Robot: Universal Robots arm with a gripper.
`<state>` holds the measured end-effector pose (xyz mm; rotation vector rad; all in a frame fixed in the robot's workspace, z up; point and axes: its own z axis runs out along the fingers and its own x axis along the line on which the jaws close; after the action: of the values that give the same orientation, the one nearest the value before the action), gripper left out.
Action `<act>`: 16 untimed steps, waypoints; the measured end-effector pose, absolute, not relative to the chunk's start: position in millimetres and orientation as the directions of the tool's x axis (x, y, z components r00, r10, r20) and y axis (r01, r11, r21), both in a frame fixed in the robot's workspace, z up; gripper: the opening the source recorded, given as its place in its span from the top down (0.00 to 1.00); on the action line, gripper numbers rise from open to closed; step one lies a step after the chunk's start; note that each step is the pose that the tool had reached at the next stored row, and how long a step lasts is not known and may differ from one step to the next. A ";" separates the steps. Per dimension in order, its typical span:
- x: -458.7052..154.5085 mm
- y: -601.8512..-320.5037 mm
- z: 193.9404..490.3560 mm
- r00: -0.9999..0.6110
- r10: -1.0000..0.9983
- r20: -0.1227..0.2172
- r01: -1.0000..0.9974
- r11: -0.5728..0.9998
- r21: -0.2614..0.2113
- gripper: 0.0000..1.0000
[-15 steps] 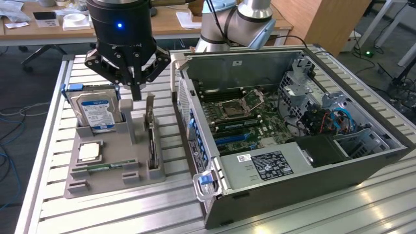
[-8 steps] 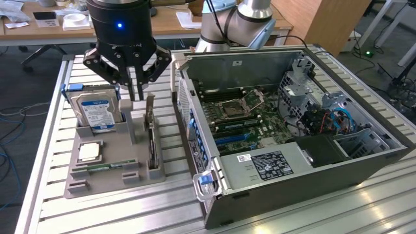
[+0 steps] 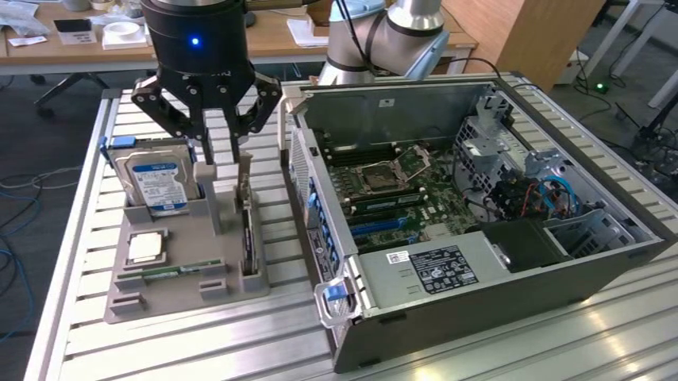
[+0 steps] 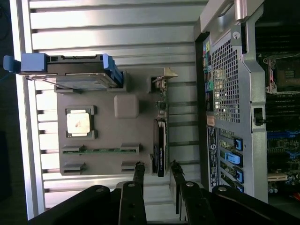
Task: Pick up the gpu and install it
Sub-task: 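Pick up the gpu and move the gpu toward the slot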
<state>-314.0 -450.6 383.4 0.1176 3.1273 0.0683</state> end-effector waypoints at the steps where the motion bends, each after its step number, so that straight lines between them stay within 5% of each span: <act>1: -314.0 -450.6 383.4 -0.997 0.075 -0.010 0.075 0.996 0.044 0.64; 16: -314.0 -450.6 358.4 -0.997 0.075 -0.010 0.075 0.996 0.044 0.64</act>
<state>-314.0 -450.6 358.4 0.1176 3.1273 0.0683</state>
